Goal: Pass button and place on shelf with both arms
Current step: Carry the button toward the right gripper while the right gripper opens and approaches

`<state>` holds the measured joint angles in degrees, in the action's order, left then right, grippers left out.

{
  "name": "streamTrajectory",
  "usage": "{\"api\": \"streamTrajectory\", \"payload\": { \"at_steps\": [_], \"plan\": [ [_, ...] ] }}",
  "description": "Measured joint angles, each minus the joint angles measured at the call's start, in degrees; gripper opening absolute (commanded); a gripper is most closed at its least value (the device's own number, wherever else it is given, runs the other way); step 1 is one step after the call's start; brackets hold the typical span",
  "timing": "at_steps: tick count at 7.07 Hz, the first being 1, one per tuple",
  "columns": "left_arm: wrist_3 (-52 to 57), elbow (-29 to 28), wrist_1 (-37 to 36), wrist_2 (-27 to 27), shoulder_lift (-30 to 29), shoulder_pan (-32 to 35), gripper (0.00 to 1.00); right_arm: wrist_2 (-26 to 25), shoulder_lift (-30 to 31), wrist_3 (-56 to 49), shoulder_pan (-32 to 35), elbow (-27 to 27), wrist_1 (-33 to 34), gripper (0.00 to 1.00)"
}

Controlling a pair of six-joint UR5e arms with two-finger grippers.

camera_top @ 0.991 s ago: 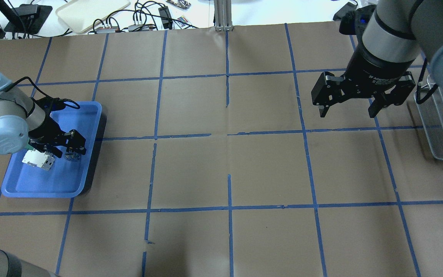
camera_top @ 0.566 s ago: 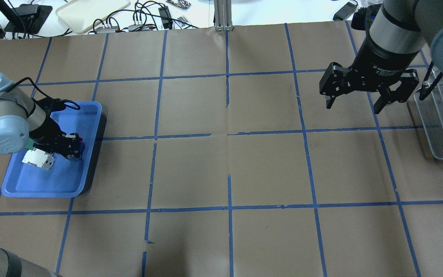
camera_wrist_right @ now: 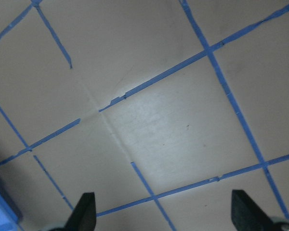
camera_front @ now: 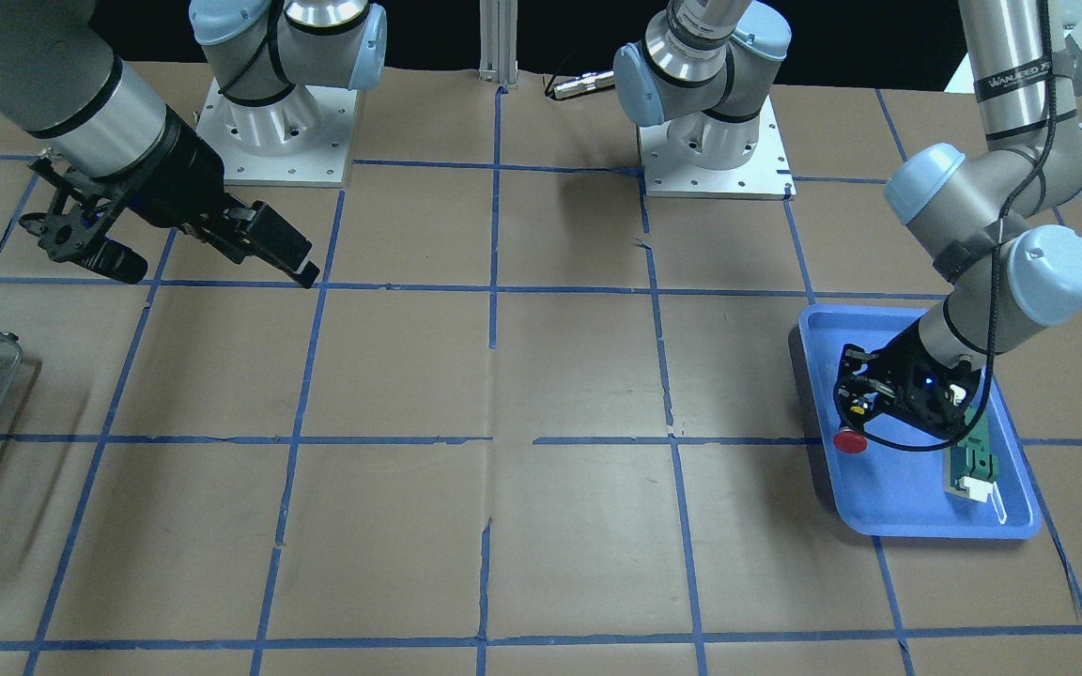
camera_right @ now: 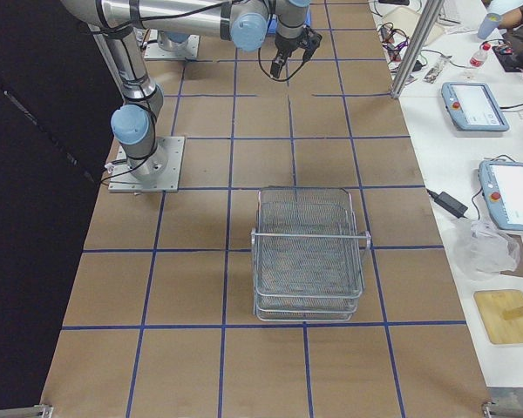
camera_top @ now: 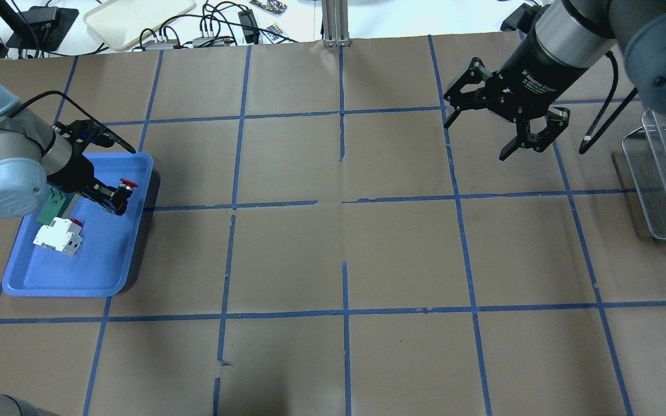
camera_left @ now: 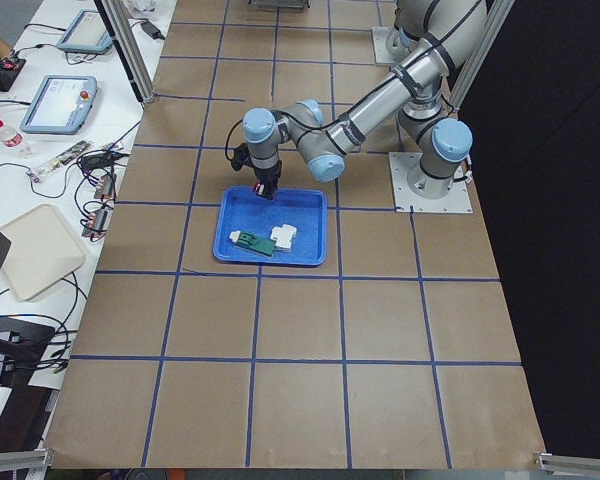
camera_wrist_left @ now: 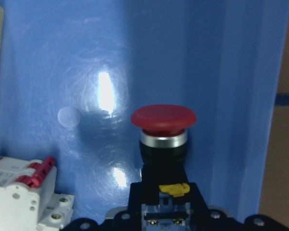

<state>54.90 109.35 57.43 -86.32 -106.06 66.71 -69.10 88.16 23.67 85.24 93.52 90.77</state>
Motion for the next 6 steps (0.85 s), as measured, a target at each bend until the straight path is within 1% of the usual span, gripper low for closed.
{"api": "streamTrajectory", "payload": {
  "at_steps": [2, 3, 4, 5, 6],
  "plan": [
    [15.7, -1.3, 0.4, 6.2, 1.6, 6.6, 0.00, 7.5, -0.4, 3.2, -0.2, 0.5, -0.2, 1.00],
    [21.2, -1.9, 0.7, 10.9, 2.0, 10.0, 0.00, 11.5, -0.7, 4.8, -0.5, 0.6, -0.3, 1.00],
    [25.1, -2.4, 0.9, 16.0, 2.6, 13.4, 0.00, 15.5, -1.5, 7.2, -1.4, 0.6, -0.4, 1.00],
    [27.2, -3.0, 0.9, 20.1, 3.3, 16.9, 0.00, 19.1, -2.2, 10.1, -2.7, 0.7, -0.6, 1.00],
    [28.2, -3.5, 0.6, 22.7, 4.0, 20.9, 0.00, 21.5, -2.6, 13.6, -3.6, 0.9, -0.9, 1.00]
  ]
}}
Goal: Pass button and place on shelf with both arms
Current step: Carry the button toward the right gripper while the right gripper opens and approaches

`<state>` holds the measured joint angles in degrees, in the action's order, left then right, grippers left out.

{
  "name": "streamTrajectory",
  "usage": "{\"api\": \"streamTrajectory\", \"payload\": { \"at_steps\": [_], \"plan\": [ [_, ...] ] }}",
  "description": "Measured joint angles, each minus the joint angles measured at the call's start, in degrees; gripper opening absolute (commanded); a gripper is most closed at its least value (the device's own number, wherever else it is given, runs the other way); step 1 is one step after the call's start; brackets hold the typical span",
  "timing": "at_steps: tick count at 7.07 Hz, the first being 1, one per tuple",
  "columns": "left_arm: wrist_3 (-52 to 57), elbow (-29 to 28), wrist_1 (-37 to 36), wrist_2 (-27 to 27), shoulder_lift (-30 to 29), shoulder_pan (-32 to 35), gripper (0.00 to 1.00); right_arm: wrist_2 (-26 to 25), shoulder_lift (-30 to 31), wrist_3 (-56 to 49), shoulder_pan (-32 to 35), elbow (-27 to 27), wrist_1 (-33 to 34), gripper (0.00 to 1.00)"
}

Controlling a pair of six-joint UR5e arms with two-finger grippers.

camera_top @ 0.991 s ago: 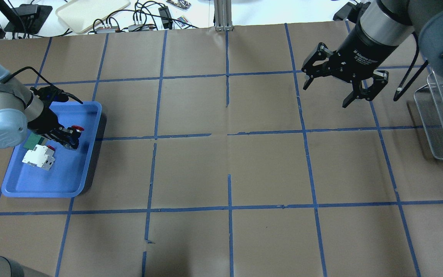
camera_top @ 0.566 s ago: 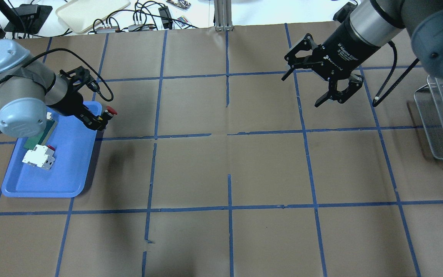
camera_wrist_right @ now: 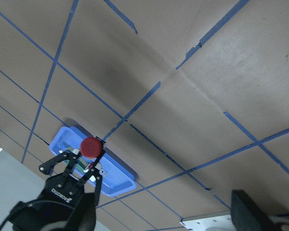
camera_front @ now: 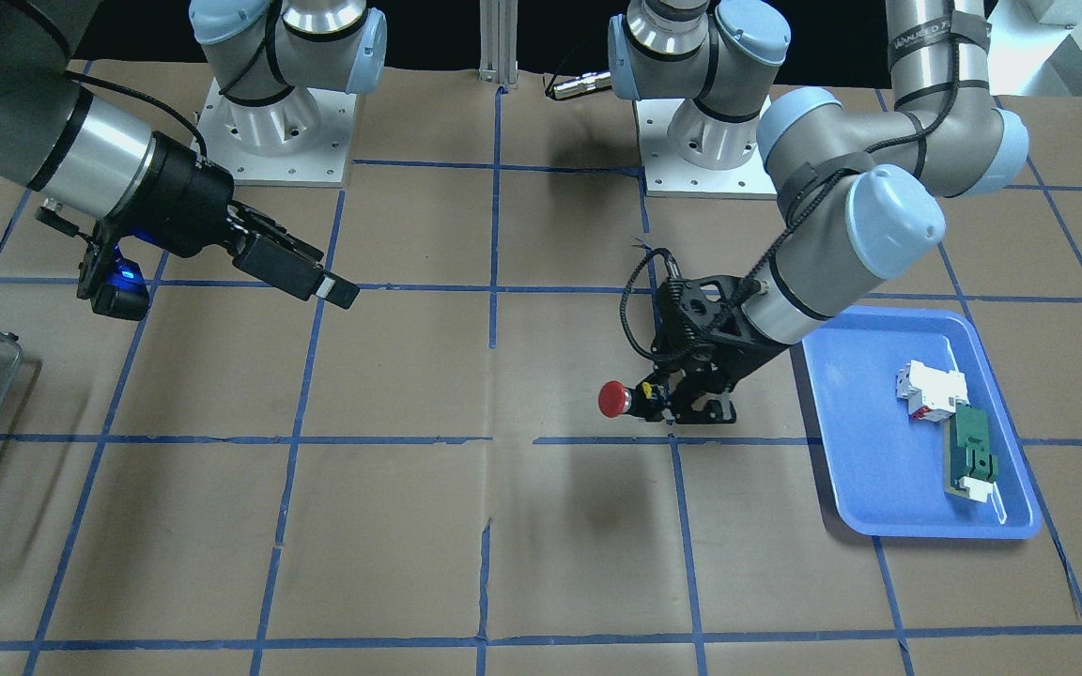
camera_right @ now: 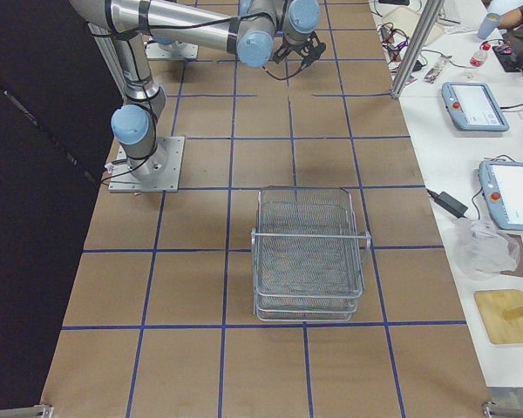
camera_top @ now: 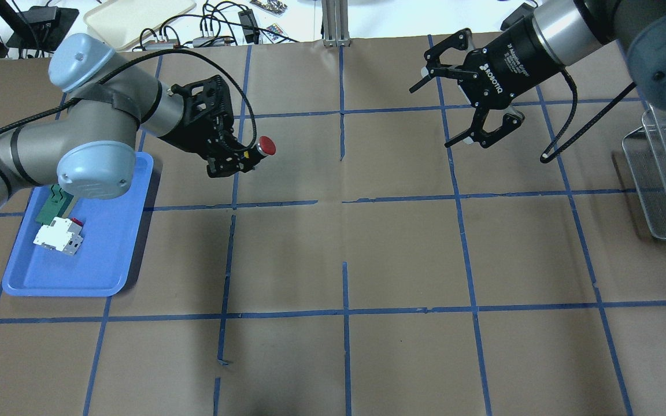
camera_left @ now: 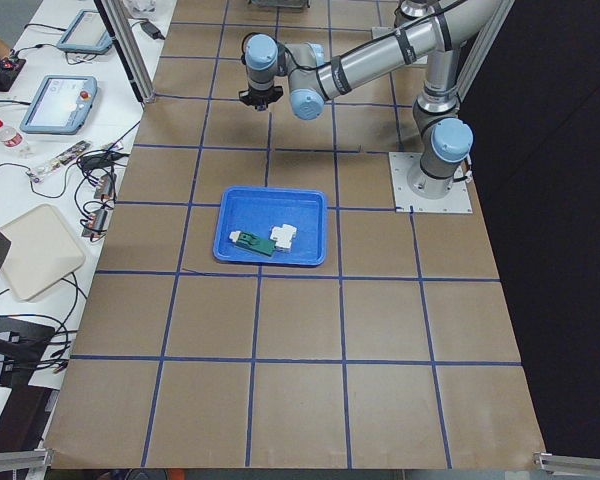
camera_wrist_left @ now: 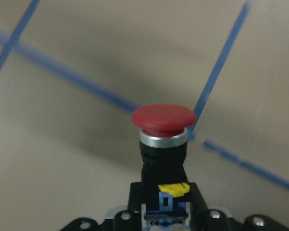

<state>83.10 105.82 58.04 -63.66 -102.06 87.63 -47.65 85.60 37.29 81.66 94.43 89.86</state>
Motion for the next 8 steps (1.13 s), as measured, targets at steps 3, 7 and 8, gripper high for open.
{"api": "streamTrajectory", "payload": {
  "at_steps": [3, 7, 8],
  "plan": [
    [-3.3, -4.0, -1.5, 2.4, 1.3, 11.9, 0.00, 6.7, -1.0, 6.6, -0.8, 0.2, -3.4, 1.00],
    [-13.7, -9.4, -5.0, 2.7, 1.0, 17.5, 0.00, 9.1, -2.4, 11.0, -1.0, 0.2, -5.1, 1.00],
    [-15.6, -9.5, -6.6, 2.7, 0.6, 18.0, 0.00, 9.1, -2.2, 11.2, -1.2, 0.2, -5.7, 1.00]
  ]
}}
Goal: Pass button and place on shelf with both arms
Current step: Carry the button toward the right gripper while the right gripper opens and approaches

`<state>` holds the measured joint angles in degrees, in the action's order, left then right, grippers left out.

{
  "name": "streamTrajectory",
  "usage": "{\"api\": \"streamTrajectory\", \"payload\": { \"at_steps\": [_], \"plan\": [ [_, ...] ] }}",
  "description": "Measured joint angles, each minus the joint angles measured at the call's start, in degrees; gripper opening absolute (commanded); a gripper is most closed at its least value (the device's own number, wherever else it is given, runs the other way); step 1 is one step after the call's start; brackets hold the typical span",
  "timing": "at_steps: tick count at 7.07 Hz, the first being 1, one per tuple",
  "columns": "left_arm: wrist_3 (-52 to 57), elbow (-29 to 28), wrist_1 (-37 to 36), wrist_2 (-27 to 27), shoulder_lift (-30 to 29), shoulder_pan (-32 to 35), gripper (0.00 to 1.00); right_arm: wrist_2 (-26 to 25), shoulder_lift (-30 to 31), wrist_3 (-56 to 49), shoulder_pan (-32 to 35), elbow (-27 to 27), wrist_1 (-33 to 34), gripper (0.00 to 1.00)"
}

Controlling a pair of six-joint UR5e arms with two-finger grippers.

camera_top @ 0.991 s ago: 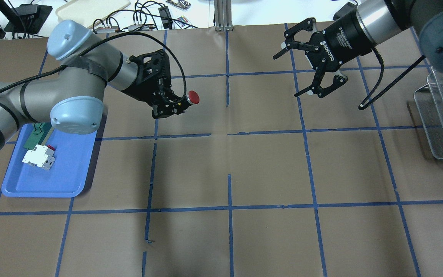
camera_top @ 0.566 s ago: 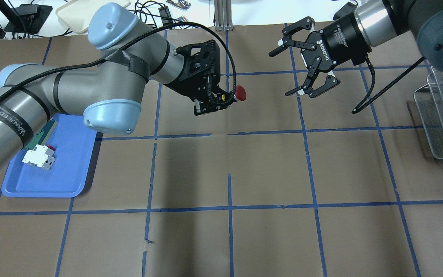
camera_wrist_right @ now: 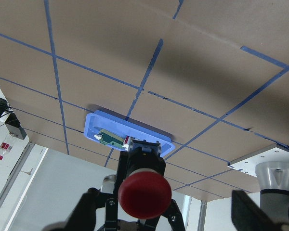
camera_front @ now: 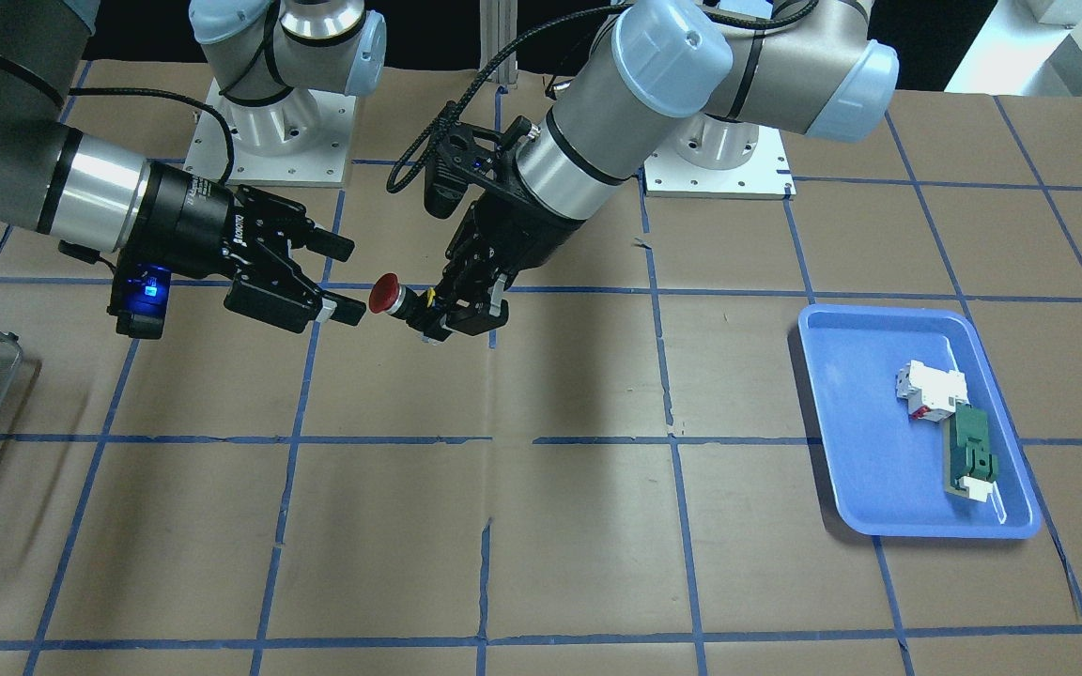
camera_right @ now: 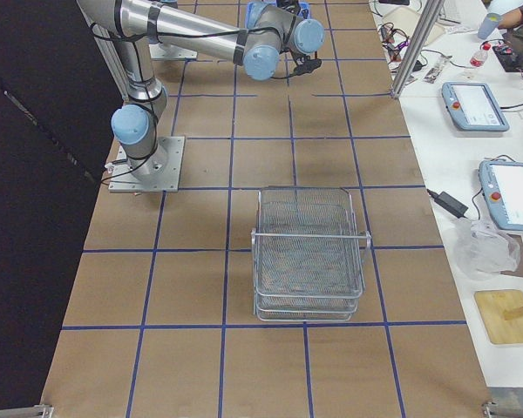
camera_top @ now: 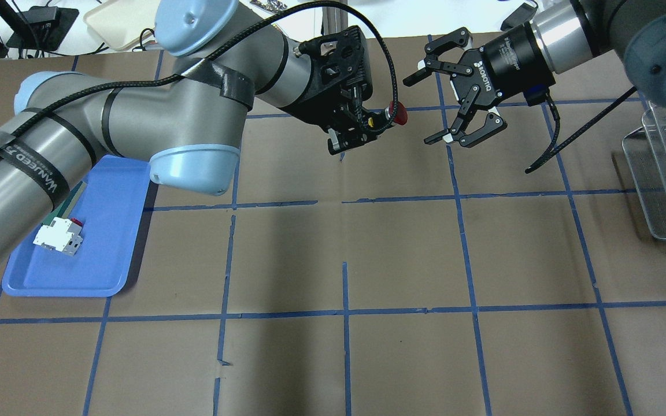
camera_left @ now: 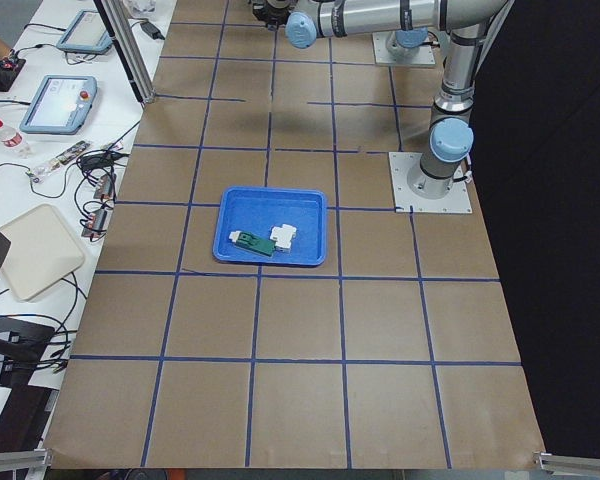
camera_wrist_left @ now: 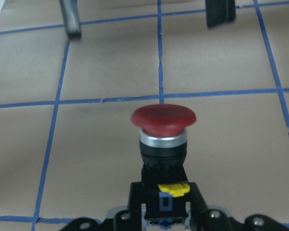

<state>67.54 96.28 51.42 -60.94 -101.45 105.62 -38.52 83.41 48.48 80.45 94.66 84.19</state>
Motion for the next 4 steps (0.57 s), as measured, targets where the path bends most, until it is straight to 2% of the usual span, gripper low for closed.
{"api": "streamTrajectory", "payload": {
  "at_steps": [4],
  "plan": [
    [-4.3, 0.0, -3.3, 1.0, -0.3, 0.5, 0.00, 0.5, -0.1, 0.1, 0.1, 0.0, 2.3, 1.00]
  ]
}}
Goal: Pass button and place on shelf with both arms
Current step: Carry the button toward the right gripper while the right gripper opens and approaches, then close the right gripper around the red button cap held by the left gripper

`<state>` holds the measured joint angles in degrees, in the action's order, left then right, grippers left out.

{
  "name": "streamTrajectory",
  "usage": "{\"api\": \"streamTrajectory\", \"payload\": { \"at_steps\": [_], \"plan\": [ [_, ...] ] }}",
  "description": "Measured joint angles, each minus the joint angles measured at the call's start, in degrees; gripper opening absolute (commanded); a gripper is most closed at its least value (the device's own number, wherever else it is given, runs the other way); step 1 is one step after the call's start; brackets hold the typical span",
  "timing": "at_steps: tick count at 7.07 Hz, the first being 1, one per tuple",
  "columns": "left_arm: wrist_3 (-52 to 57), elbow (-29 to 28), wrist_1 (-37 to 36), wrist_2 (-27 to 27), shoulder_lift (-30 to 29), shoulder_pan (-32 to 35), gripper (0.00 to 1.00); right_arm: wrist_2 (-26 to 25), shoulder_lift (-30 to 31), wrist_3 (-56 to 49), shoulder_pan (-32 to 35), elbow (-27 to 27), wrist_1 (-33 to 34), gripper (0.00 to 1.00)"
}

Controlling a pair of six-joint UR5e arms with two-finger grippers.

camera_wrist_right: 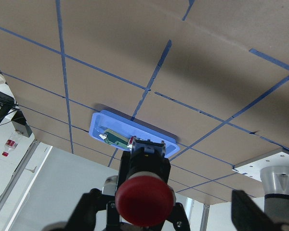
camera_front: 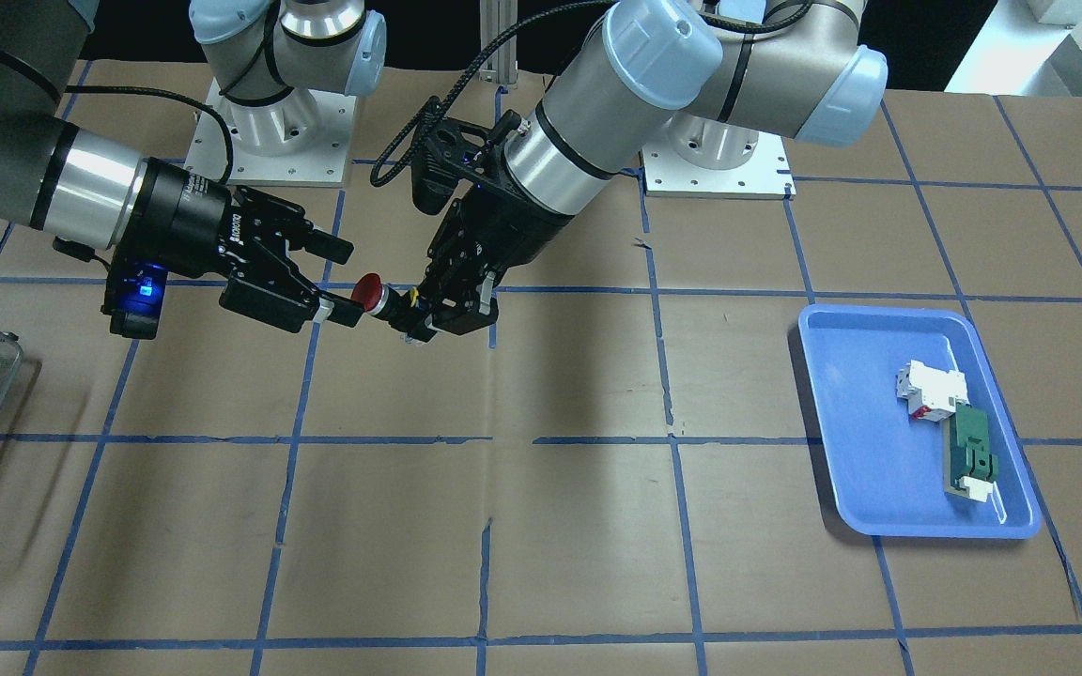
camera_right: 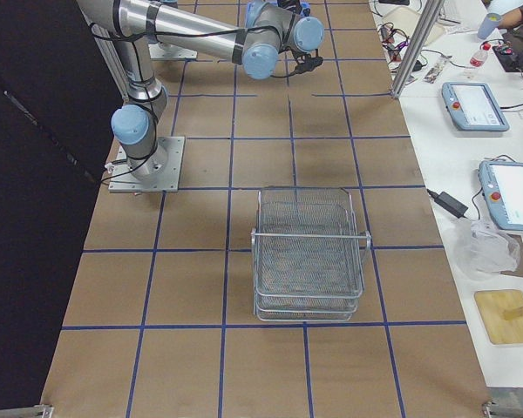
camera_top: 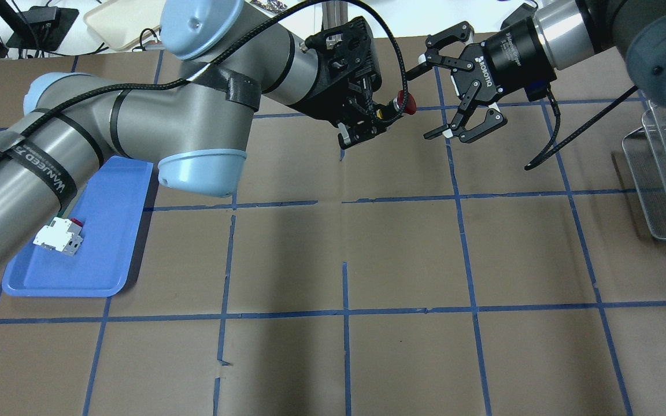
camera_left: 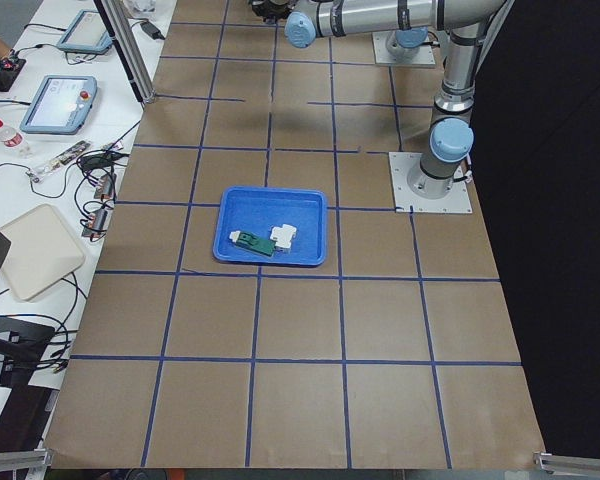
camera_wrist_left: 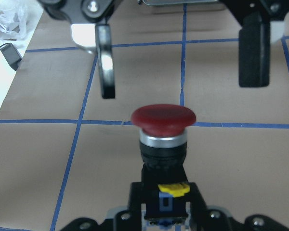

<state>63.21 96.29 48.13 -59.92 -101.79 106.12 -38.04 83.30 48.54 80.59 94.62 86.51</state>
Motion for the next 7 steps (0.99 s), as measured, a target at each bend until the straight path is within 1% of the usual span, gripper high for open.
{"api": "streamTrajectory", "payload": {
  "at_steps": [4, 6, 7],
  "plan": [
    [-0.6, 0.0, -0.3, 0.2, 0.4, 1.5, 0.00, 2.1, -0.5, 1.8, 0.2, -0.1, 0.6, 1.00],
    [-0.6, -0.1, -0.2, 0.2, 0.5, 1.6, 0.00, 2.2, -0.7, 1.8, 0.3, 0.0, 1.0, 0.99],
    [-0.6, -0.1, -0.2, 0.2, 0.5, 1.6, 0.00, 2.1, -0.7, 1.8, 0.2, 0.0, 1.1, 0.93]
  ]
}}
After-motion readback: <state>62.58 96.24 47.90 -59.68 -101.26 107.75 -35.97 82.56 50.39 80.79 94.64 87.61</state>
